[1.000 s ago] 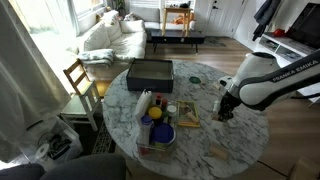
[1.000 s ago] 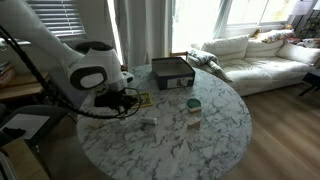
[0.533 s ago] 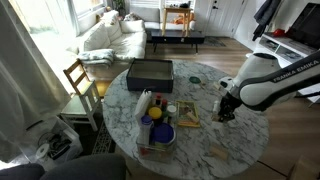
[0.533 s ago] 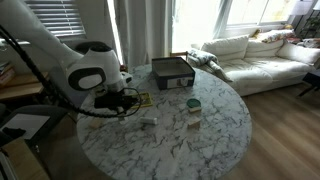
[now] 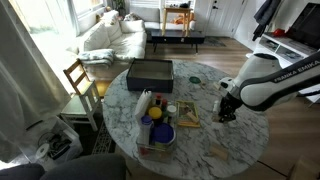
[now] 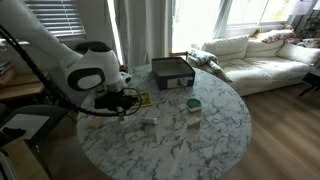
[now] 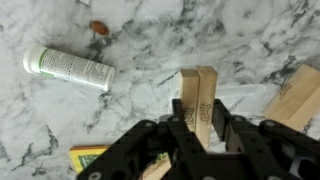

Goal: Stack four blocks on the scoop

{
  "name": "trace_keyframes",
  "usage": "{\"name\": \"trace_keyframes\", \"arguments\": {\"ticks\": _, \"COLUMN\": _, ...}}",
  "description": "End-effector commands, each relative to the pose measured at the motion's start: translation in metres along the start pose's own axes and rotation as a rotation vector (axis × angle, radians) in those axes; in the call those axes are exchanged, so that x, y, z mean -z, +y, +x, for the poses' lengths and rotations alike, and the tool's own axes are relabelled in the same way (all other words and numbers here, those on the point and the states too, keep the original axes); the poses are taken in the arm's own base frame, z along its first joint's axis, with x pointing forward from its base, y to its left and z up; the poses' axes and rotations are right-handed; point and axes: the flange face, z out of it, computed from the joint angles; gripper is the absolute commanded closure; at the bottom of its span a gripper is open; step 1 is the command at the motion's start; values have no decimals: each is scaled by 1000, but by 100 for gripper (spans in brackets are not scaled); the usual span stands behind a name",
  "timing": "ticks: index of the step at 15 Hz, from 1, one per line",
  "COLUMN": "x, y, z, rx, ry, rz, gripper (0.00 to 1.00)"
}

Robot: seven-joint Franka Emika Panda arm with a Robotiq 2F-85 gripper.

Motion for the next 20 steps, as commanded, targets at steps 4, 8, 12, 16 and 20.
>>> {"name": "trace_keyframes", "arguments": {"ticks": 4, "x": 4, "y": -8, "z": -8, "rx": 66, "ry": 7, "rz": -2, "gripper": 92}}
{"name": "trace_keyframes", "arguments": {"ticks": 8, "x": 3, "y": -10, "z": -8, "rx": 94, "ry": 2, "rz": 5, "gripper": 92}}
{"name": "trace_keyframes", "arguments": {"ticks": 12, "x": 1, "y": -10, "z": -8, "rx": 94, "ry": -3, "rz": 9, "gripper": 90}}
{"name": "trace_keyframes", "arguments": {"ticks": 16, "x": 1, "y": -9, "z": -7, "rx": 92, "ry": -4, "rz": 7, "gripper": 42}}
{"name": "trace_keyframes", "arguments": {"ticks": 20, "x": 5, "y": -8, "z": -6, "rx": 79, "ry": 3, "rz": 0, "gripper": 21}}
